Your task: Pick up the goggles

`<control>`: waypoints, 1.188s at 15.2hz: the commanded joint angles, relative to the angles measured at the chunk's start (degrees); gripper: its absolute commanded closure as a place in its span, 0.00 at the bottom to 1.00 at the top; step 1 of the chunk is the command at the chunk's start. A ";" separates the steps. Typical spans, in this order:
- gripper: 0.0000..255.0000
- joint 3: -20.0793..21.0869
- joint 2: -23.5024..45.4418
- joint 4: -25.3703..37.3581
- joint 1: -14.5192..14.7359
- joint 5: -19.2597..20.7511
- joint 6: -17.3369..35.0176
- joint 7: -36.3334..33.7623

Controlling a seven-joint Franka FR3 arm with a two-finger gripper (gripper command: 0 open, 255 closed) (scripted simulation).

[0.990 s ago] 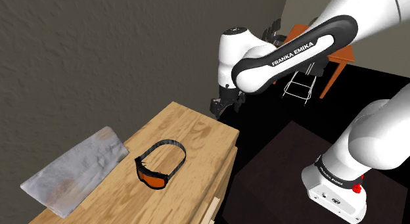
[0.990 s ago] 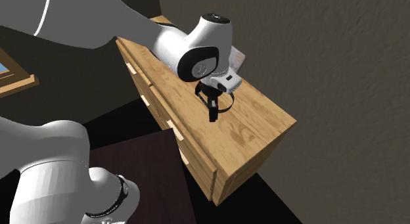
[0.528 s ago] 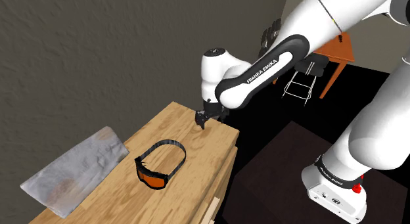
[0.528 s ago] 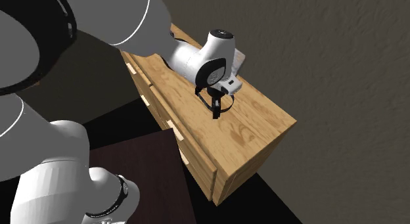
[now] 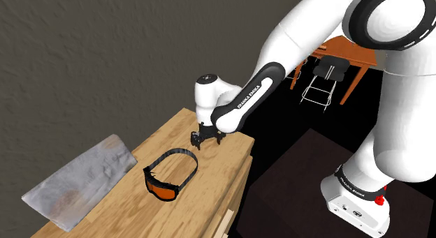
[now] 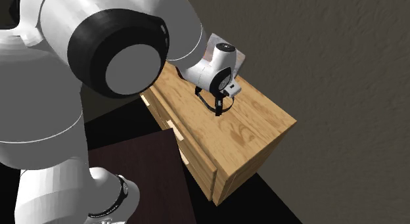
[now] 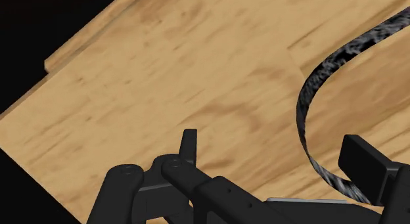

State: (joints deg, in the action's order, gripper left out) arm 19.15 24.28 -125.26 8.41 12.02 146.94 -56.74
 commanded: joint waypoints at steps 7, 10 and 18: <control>0.00 -3.19 15.45 14.08 5.79 2.75 1.93 -5.26; 0.00 -3.89 17.49 14.83 6.33 3.31 3.25 -5.57; 1.00 -4.67 19.88 15.81 6.97 3.90 4.69 -5.91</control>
State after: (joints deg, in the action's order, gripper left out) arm 14.49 44.14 -109.46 15.37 15.92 151.62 -62.65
